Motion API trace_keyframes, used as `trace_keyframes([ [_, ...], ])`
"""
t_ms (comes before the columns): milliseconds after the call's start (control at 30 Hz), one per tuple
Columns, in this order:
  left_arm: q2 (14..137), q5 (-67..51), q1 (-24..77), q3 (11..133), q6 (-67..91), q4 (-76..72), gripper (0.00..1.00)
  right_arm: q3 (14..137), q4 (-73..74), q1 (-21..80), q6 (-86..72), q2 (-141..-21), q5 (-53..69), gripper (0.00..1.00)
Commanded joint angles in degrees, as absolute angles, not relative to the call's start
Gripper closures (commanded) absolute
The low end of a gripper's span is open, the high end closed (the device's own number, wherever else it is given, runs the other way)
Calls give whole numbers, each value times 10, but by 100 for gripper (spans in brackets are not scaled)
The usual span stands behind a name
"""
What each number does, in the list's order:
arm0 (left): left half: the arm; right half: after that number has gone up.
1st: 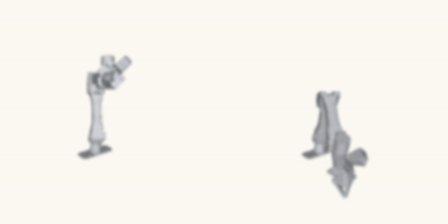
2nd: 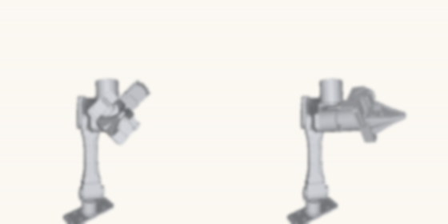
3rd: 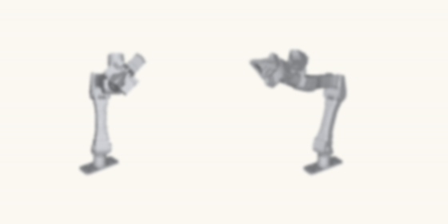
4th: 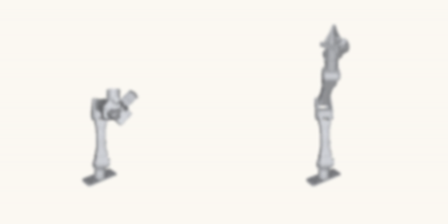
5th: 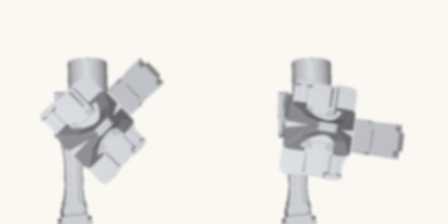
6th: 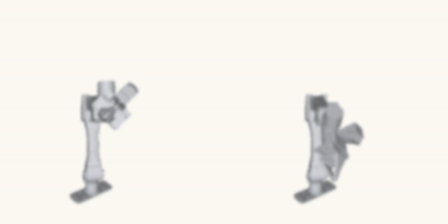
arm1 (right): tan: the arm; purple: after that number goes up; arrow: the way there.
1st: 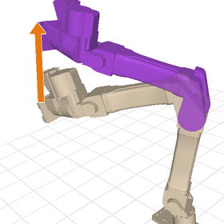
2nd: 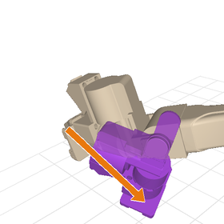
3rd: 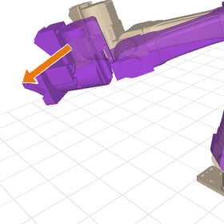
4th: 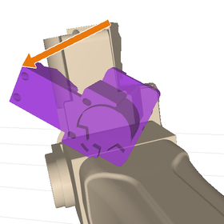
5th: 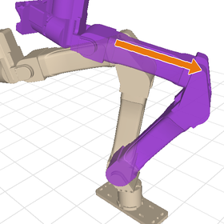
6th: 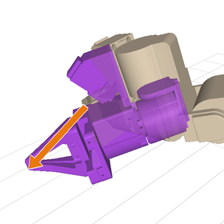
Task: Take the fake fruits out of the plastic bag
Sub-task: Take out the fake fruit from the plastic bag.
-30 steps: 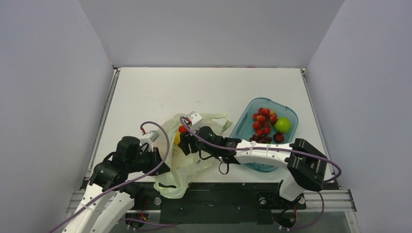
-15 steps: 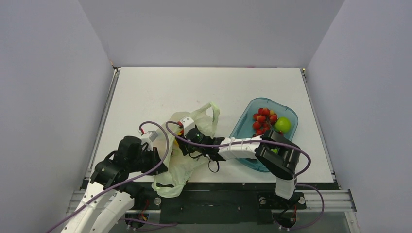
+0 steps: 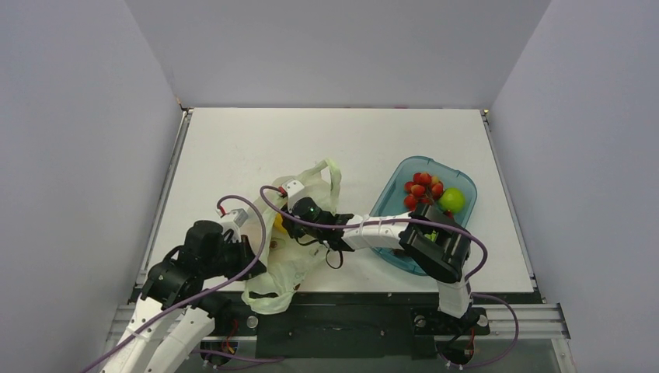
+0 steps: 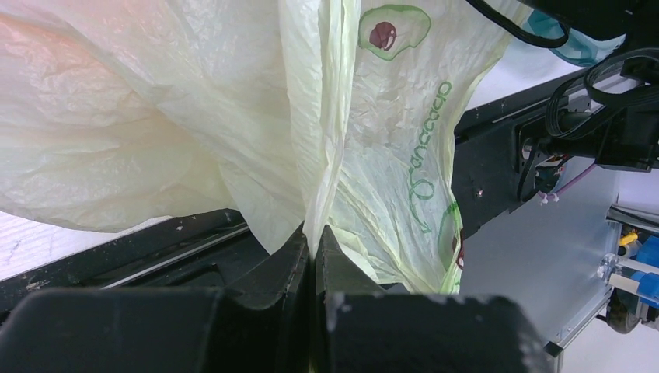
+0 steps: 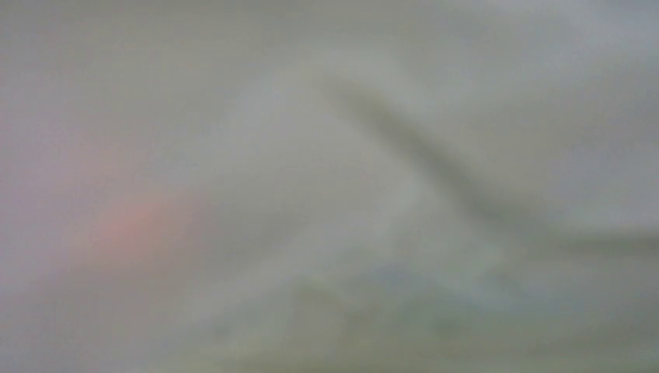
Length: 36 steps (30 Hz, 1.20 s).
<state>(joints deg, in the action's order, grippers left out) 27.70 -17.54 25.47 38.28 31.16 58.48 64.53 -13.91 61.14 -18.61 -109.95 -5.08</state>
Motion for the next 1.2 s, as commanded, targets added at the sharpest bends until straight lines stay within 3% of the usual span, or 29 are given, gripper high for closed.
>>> trace_keyframes([
  [0,267,-157,258,414,317,564,100,643,-150,611,-190,-1057,-40,100],
  [633,308,-119,258,461,306,539,100,538,-47,619,-223,-848,98,100],
  [1167,322,-98,258,489,263,533,100,493,48,619,-212,-634,99,100],
])
